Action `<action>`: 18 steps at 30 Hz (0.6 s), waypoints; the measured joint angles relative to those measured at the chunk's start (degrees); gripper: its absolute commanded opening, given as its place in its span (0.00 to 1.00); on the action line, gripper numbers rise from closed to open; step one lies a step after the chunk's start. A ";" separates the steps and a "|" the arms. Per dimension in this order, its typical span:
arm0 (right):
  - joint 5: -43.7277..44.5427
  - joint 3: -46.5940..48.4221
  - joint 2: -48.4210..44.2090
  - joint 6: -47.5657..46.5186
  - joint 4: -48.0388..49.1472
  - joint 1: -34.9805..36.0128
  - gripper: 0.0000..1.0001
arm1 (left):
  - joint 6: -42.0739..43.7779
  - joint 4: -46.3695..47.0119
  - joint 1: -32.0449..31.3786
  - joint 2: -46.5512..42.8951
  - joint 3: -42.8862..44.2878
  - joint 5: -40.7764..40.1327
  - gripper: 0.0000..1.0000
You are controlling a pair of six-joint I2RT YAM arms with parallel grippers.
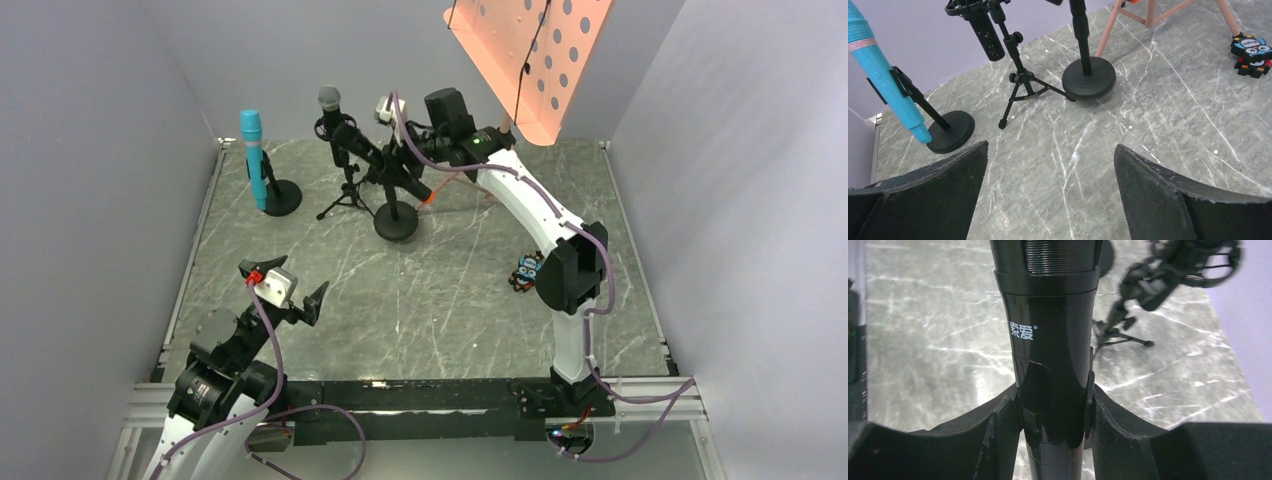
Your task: Attach the microphones to the stand
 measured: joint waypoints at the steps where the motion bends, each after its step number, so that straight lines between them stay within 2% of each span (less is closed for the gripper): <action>1: 0.39 1.22 0.76 0.66 0.17 -0.79 0.15 | 0.02 0.02 0.00 0.02 0.00 0.00 0.99; 9: 4.13 13.64 9.68 4.87 4.55 -5.49 0.15 | 0.02 -0.04 0.00 0.44 0.00 0.02 0.99; 18: 9.44 17.09 16.17 9.81 10.78 -5.99 0.16 | 0.02 -0.07 0.00 0.83 0.00 0.00 0.99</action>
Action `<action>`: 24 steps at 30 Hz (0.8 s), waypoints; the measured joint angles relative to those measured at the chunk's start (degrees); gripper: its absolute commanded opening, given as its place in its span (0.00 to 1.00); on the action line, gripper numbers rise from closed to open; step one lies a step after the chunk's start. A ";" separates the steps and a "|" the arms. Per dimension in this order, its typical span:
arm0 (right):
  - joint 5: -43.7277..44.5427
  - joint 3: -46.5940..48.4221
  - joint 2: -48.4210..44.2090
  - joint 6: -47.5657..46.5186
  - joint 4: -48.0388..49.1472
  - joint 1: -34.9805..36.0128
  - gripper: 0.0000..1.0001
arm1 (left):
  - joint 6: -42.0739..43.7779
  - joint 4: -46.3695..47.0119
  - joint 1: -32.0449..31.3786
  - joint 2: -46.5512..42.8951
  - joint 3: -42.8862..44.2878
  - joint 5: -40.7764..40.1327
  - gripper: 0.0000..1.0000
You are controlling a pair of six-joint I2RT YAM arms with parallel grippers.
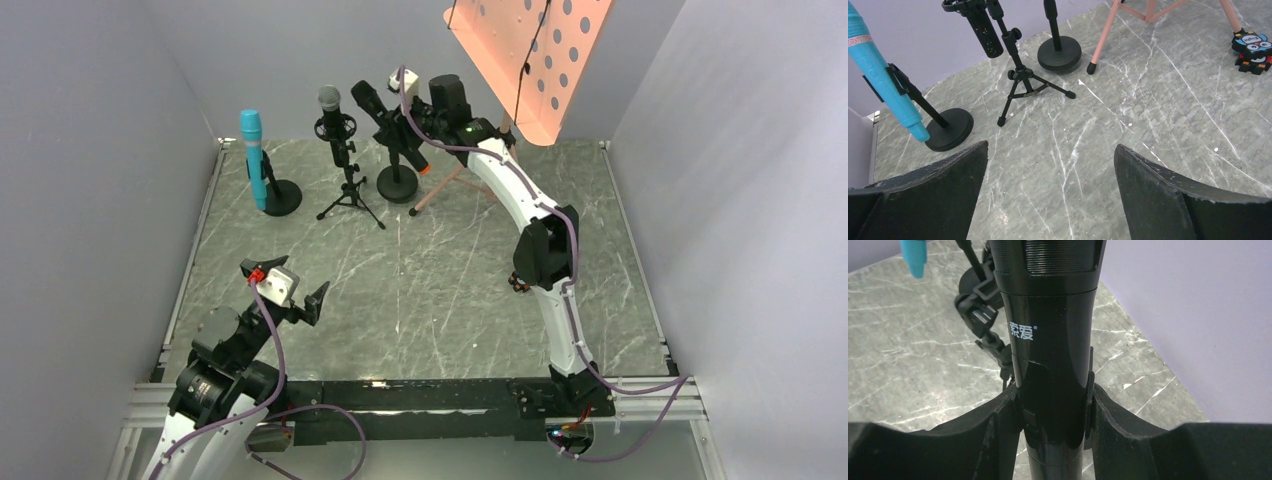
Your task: Attach the microphones to the stand
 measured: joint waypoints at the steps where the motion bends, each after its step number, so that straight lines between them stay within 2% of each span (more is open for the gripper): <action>1: 0.81 -0.02 0.66 0.39 0.50 0.00 0.16 | 0.00 0.00 0.00 0.00 0.00 0.02 0.99; 6: 2.69 -1.77 2.21 1.57 1.84 0.22 0.18 | 0.02 -0.04 0.00 0.37 0.00 0.02 0.99; 8: 3.04 -2.71 2.21 2.16 2.84 0.09 0.22 | 0.02 -0.04 0.00 0.61 0.00 0.02 0.99; 14: 2.93 -4.81 1.99 3.19 6.16 -0.13 0.45 | 0.04 -0.07 0.00 0.74 0.00 0.04 0.99; 18: 2.82 -6.47 1.27 3.48 7.54 -0.28 0.69 | 0.02 -0.07 0.00 0.74 0.00 0.04 0.99; 24: 2.82 -8.00 0.48 3.08 7.96 -0.28 0.85 | 0.04 -0.07 0.00 0.72 0.00 0.07 0.99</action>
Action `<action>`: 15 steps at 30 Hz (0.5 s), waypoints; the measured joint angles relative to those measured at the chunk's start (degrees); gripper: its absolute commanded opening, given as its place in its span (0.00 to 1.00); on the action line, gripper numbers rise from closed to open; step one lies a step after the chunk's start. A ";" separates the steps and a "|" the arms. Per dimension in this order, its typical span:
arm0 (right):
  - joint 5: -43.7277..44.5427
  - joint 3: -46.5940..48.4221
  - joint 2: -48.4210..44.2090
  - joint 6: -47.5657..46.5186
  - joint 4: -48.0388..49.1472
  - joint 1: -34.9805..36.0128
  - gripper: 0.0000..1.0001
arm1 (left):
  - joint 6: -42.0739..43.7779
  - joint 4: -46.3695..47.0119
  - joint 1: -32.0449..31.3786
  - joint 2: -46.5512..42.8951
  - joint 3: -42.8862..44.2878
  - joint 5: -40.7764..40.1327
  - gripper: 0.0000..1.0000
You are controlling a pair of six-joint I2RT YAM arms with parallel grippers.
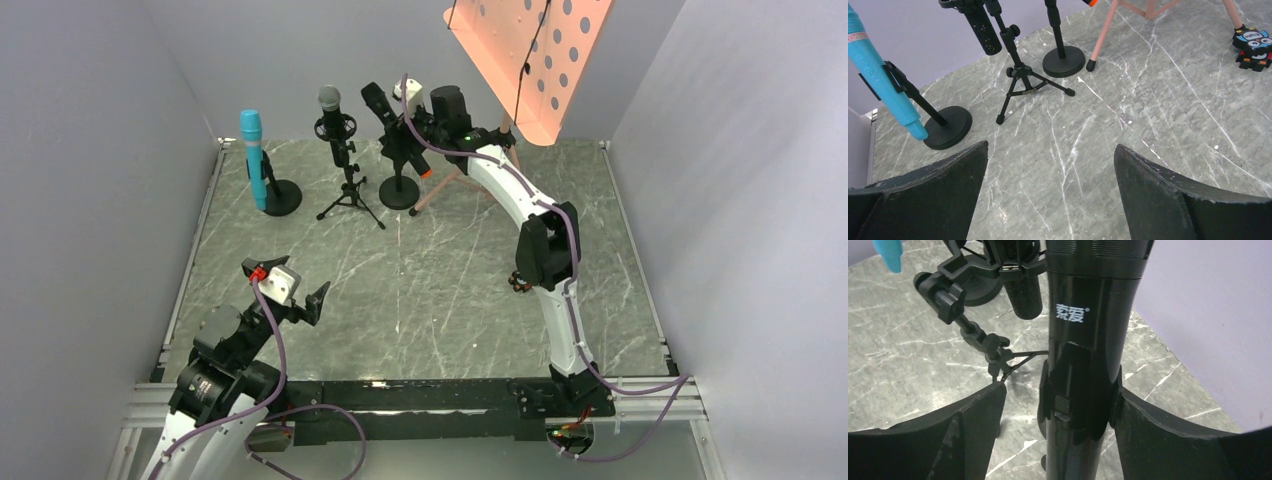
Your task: Attach the microphones to the stand
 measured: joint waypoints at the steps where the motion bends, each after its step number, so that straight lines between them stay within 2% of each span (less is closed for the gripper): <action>1: -0.07 -0.42 -0.35 -0.04 -0.13 0.00 0.89 | 0.00 0.00 0.00 0.00 -0.02 0.02 0.99; 3: -0.31 -1.05 -1.33 -0.15 -0.20 0.00 0.98 | 0.00 0.00 0.00 -0.09 0.00 0.07 0.99; 4: -0.31 -1.46 -2.08 -0.20 -0.22 0.00 0.99 | 0.00 0.00 0.00 -0.17 0.00 0.09 0.99; 15: 3.63 -8.39 -14.71 -4.85 -0.55 0.07 1.00 | -0.02 -0.04 0.02 -1.46 0.00 1.03 0.99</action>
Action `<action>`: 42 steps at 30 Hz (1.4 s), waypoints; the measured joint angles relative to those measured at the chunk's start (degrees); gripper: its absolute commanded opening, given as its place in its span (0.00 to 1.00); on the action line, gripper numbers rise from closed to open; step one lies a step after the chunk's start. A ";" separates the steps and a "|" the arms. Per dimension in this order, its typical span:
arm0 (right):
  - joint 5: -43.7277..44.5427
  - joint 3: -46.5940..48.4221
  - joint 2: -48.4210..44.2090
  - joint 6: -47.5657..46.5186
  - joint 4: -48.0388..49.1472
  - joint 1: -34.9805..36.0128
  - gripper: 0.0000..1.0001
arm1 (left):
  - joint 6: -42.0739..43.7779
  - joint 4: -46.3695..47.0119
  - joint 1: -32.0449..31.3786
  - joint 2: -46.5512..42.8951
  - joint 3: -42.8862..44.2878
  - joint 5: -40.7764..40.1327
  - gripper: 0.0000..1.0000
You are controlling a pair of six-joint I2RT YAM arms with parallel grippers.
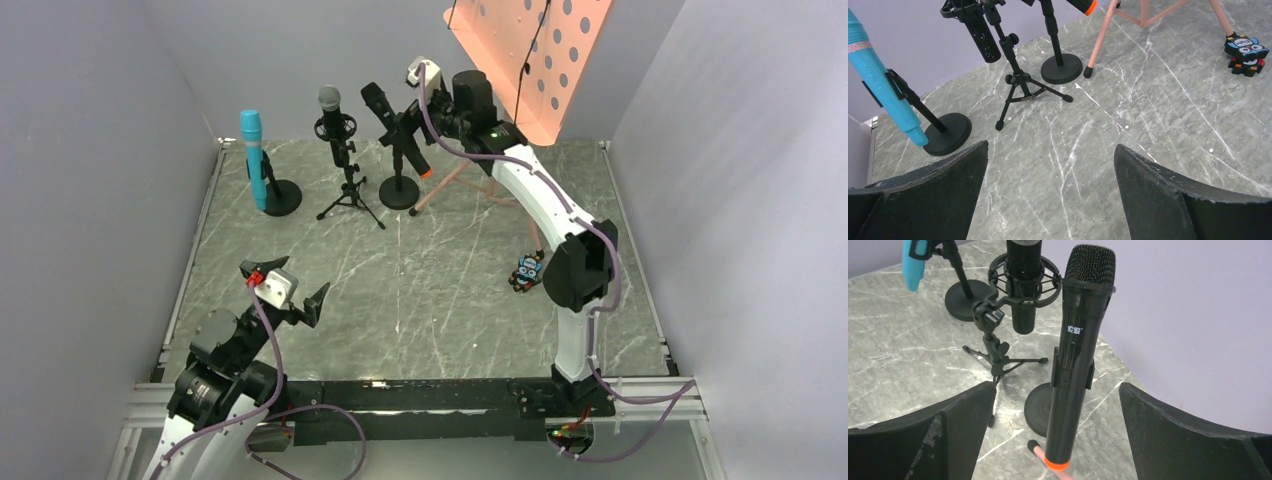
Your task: Attach the microphones to the stand
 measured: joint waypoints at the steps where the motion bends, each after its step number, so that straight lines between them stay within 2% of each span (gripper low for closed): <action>1: 0.15 -0.70 -1.38 -0.76 -0.02 0.00 1.00 | -0.02 0.02 0.00 -0.26 0.00 0.00 0.99; 5: -1.95 -4.20 -6.97 -5.38 -1.75 0.39 1.00 | -0.13 0.00 0.00 -1.11 0.00 -0.02 0.99; 9: -9.94 -9.57 -14.12 -12.66 -7.91 1.79 1.00 | -2.25 0.00 0.00 -2.05 0.02 -0.22 0.99; 14: -18.78 -20.50 -25.66 -19.98 -16.94 4.07 1.00 | -6.29 -0.09 0.00 -1.31 1.25 -1.42 0.99; 17: -20.79 -27.23 -32.81 -22.69 -21.40 4.04 1.00 | -9.05 0.13 0.00 1.51 3.04 -1.73 0.99; 20: -21.77 -35.63 -40.89 -25.40 -24.79 2.34 1.00 | -11.15 0.79 0.02 6.19 4.66 -1.92 0.99; 25: -20.79 -46.10 -52.78 -26.75 -28.55 -5.79 1.00 | -13.75 2.16 0.85 16.02 8.79 -3.28 0.99; 30: -14.08 -57.55 -63.39 -20.09 -24.06 -16.17 1.00 | -15.02 4.13 6.45 25.68 13.86 -2.78 0.99; 33: -5.03 -63.01 -66.82 -10.47 -17.00 -22.82 1.00 | -13.66 4.11 9.07 27.93 14.82 -3.87 0.99; 38: 9.05 -70.53 -70.25 7.93 -5.31 -32.98 1.00 | -7.82 3.65 10.62 24.72 13.03 -6.97 0.99; 42: 14.21 -72.78 -72.28 17.40 -1.25 -36.98 1.00 | -5.55 4.24 10.62 18.56 7.37 -7.87 0.99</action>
